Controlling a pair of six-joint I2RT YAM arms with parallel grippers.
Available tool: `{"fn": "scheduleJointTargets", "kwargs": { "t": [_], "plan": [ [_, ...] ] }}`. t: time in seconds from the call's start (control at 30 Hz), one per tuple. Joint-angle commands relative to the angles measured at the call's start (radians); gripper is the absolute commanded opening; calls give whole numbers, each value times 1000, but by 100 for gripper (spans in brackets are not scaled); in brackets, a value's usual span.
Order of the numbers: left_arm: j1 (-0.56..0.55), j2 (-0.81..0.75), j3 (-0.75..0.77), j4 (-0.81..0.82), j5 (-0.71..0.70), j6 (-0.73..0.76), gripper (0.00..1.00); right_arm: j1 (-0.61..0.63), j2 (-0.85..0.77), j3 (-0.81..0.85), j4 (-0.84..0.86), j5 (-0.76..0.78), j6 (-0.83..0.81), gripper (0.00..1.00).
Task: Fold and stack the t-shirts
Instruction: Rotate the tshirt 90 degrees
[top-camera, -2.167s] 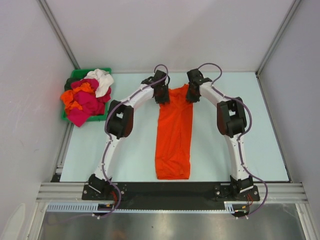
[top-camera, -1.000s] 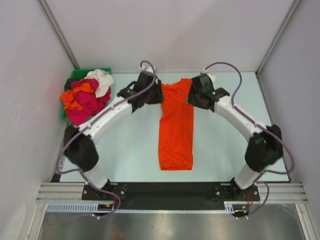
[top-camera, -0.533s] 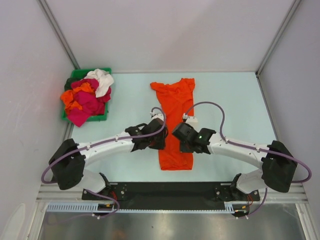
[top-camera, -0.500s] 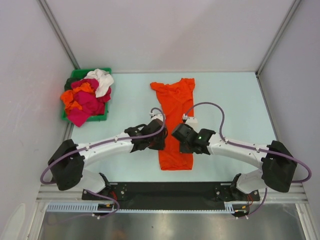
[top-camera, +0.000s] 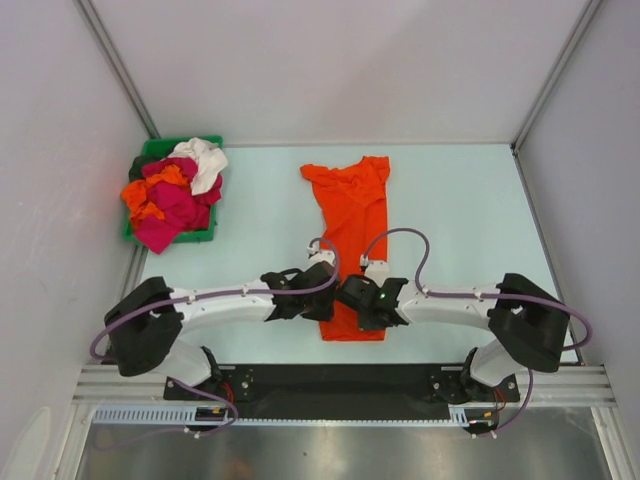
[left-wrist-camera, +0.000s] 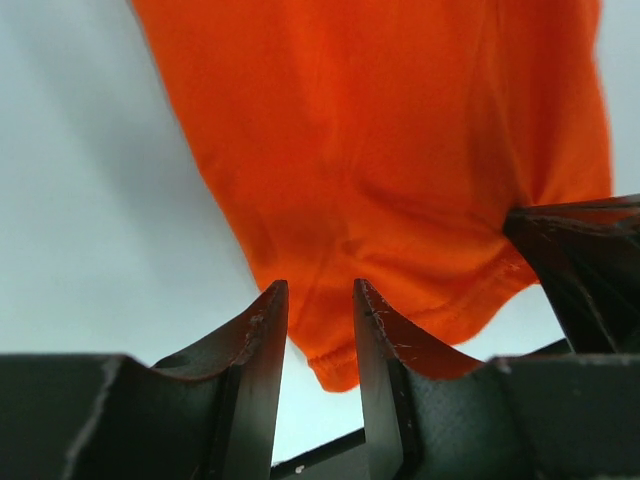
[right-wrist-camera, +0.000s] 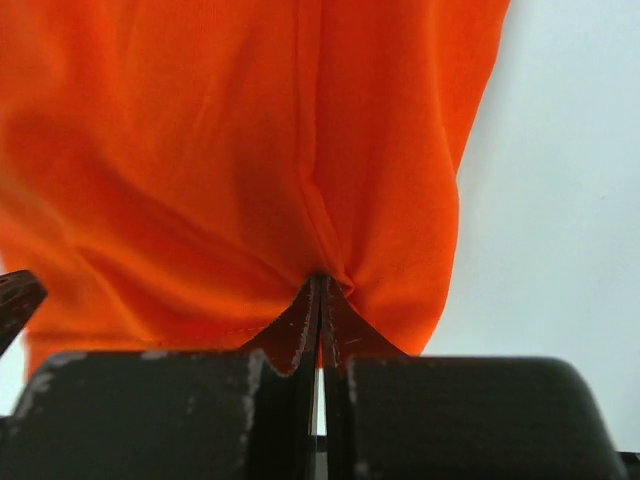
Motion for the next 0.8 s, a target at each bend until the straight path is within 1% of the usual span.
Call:
{"fn": "scheduleJointTargets", "kwargs": {
  "t": [0.0,0.1,0.27,0.33,0.37,0.47,0.5,0.53,0.6,0.67,0.77],
  "plan": [
    [-24,69,-13,56,19,-44,38,17,47,-29,62,-29,30,0],
    [-36,95,-20,55,46,-65,37,34,61,-44,76,-49,42,0],
    [-74,90,-59,26,49,-90,37,59,57,-79,82,-60,67,0],
    [-88,78,-83,21,36,-105,36,59,43,-81,80,-38,67,0],
    [-93,64,-88,18,7,-115,36,59,32,-66,71,-22,67,0],
    [-99,-15,-93,6,-47,-121,38,60,-32,-17,37,44,42,8],
    [-100,-35,-87,-1,-58,-119,39,59,-48,0,10,63,35,15],
    [-99,-54,-70,-8,-64,-115,39,59,-68,17,-6,92,27,17],
    [-100,-54,-47,-54,-78,-109,40,54,-81,66,-53,127,4,21],
    [-105,-60,-34,-80,-81,-115,40,53,-104,89,-79,152,-2,21],
    [-125,-115,-39,-100,-115,-139,40,54,-153,128,-125,206,-4,24]
  ]
}}
